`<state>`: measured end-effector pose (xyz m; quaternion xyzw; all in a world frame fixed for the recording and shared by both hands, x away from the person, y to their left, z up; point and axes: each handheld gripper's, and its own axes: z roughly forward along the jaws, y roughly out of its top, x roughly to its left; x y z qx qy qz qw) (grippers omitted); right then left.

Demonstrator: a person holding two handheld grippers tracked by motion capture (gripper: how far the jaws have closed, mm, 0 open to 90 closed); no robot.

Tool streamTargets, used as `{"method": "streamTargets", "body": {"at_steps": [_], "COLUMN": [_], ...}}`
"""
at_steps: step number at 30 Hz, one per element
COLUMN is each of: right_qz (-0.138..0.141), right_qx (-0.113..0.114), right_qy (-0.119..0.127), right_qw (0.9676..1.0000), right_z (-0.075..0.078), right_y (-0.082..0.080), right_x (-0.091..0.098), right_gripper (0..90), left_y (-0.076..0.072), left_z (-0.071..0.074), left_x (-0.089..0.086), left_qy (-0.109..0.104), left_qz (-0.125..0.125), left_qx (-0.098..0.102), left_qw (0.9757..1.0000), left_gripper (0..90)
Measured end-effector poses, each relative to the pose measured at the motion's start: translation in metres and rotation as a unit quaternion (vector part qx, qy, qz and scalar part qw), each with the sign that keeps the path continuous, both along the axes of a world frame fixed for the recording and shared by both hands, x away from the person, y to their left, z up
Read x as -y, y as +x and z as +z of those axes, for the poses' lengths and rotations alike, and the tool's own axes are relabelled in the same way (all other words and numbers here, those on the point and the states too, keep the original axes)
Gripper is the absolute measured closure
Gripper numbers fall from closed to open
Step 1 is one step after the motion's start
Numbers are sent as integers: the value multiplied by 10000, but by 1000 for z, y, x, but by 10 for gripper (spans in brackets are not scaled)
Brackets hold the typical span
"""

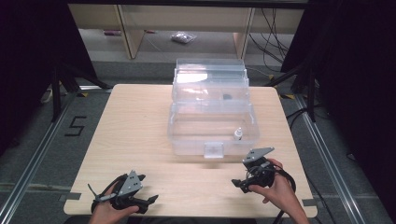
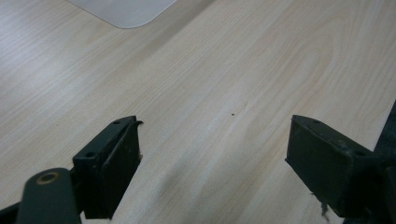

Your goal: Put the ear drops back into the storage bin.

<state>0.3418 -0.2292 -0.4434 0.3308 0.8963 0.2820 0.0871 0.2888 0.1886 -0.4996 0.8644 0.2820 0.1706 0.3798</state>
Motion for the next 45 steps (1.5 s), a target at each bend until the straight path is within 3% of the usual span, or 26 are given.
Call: {"method": "streamTargets", "body": {"at_steps": [5, 6, 11, 14, 15, 16, 17, 18, 19, 23, 24, 32, 34, 35, 39, 41, 42, 43, 44, 45], "right_qz": [141, -3, 85, 40, 34, 50, -12, 118, -8, 74, -15, 129, -15, 119, 17, -55, -70, 9, -187, -211], "right_qx": [77, -71, 104, 67, -46, 72, -95, 93, -114, 57, -46, -7, -85, -36, -177, -143, -237, -158, -185, -96], "right_qy": [41, 61, 112, 94, 48, 82, 45, 92, 77, 103, 122, 67, 34, 10, -17, -90, 22, -39, -10, -39], "right_qw": [9999, 10000, 9998, 9999, 10000, 9999, 9999, 9998, 9999, 9999, 9999, 9999, 10000, 9999, 9998, 9998, 9997, 9999, 9997, 9997], "right_z": [-6, -6, -15, -20, -20, -24, -23, -27, -25, -30, -30, -38, -38, -38, -41, -44, -43, -43, -43, -44], "right_y": [-2, -6, -8, -11, -12, -12, -14, -13, -15, -17, -18, -24, -28, -27, -32, -33, -34, -34, -35, -36], "right_x": [1, 0, 4, 5, 6, 7, 7, 8, 8, 8, 8, 8, 8, 9, 11, 11, 12, 13, 12, 13], "right_gripper": [203, 203, 202, 201, 201, 201, 199, 199, 199, 195, 195, 186, 186, 186, 186, 185, 185, 185, 184, 184], "left_y": [0, 0, -1, -1, 0, 0, 0, -1, -1, -1, -1, -1, -1, -1, -1, -1, -1, -1, -1, -1], "left_z": [0, 0, 0, 0, 0, 0, 0, 0, 0, 0, 0, 1, 0, 0, 1, 1, 1, 1, 1, 0], "left_x": [0, 1, 1, 1, 0, 0, 0, 1, 1, 1, 1, 1, 1, 1, 1, 1, 1, 1, 1, 1], "left_qy": [-42, -51, -88, -59, -10, -1, -4, -107, -100, -81, -85, -69, -55, -52, -52, -46, -48, -53, -69, -51], "left_qz": [12, 12, 11, -9, -20, -27, -33, -34, -41, -46, -45, -53, -47, -37, -41, -49, -49, -47, -56, -39], "left_qx": [10, 10, -31, 14, 22, 21, 21, -8, -7, 3, 1, -17, -2, 9, 15, 1, 0, -2, -11, 8], "left_qw": [10000, 10000, 10000, 10000, 10000, 10000, 10000, 9999, 9999, 10000, 10000, 10000, 10000, 10000, 10000, 10000, 10000, 10000, 10000, 10000], "left_gripper": [170, 170, 171, 170, 171, 170, 170, 171, 170, 170, 170, 170, 171, 170, 170, 170, 171, 171, 170, 171]}}
